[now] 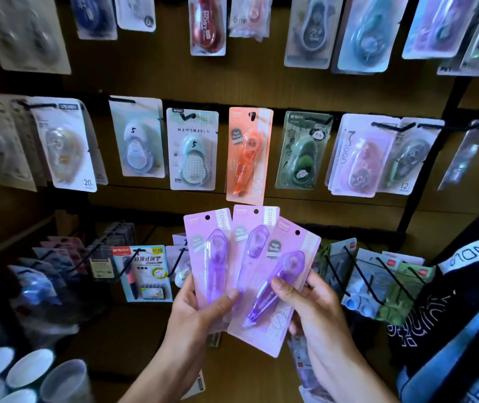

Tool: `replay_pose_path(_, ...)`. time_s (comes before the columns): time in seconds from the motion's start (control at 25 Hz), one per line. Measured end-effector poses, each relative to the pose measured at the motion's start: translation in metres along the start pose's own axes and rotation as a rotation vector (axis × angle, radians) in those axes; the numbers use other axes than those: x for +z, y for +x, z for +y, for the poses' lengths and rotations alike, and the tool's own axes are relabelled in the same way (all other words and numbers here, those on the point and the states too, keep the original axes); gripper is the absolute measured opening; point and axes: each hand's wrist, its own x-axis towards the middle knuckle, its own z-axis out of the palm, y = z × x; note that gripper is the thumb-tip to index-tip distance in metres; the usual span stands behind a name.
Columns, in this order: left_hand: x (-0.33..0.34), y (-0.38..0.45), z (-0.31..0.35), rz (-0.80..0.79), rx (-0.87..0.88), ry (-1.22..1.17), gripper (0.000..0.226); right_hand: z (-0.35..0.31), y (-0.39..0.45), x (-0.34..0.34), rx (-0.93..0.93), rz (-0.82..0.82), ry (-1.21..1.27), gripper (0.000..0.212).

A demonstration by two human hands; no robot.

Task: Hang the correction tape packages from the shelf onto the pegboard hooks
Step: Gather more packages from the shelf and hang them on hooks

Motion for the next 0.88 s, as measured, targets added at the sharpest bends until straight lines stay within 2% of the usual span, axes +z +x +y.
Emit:
replay_pose_path(0.12,0.003,0.000,-0.001,0.014,0.046,0.021,0.056,0.000,0.001,0.002,-0.033,-0.018,0.060,0.030)
replay_pose_path(0.24,0.006,-0.001,-0.004,0.042,0.096,-0.024,0.057,0.009,0.001,0.009,-0.014,0.052,0.126,0.030)
replay_pose_path(0.36,0.007,0.000,-0.004,0.024,0.066,-0.072,0.039,0.016,-0.001,0.016,0.042,-0.030,0.181,0.038)
replay_pose_path(0.48,0.008,0.000,0.000,-0.007,0.014,-0.078,0.026,0.014,0.000,0.014,0.002,-0.088,0.091,0.042)
replay_pose_path(0.56,0.008,0.000,0.006,0.006,0.028,-0.089,0.025,0.010,0.002,0.013,-0.066,-0.061,0.002,0.038)
replay_pose_path(0.72,0.001,0.005,0.016,0.112,0.104,-0.113,0.039,-0.016,0.004,0.021,-0.279,0.130,-0.018,0.021)
replay_pose_path(0.8,-0.004,0.010,0.021,0.153,0.125,-0.138,0.031,-0.042,0.009,0.036,-0.413,0.070,-0.013,0.017)
replay_pose_path(0.88,-0.009,0.011,0.023,0.168,0.133,-0.128,0.030,-0.067,0.020,0.057,-0.462,-0.026,-0.032,0.018)
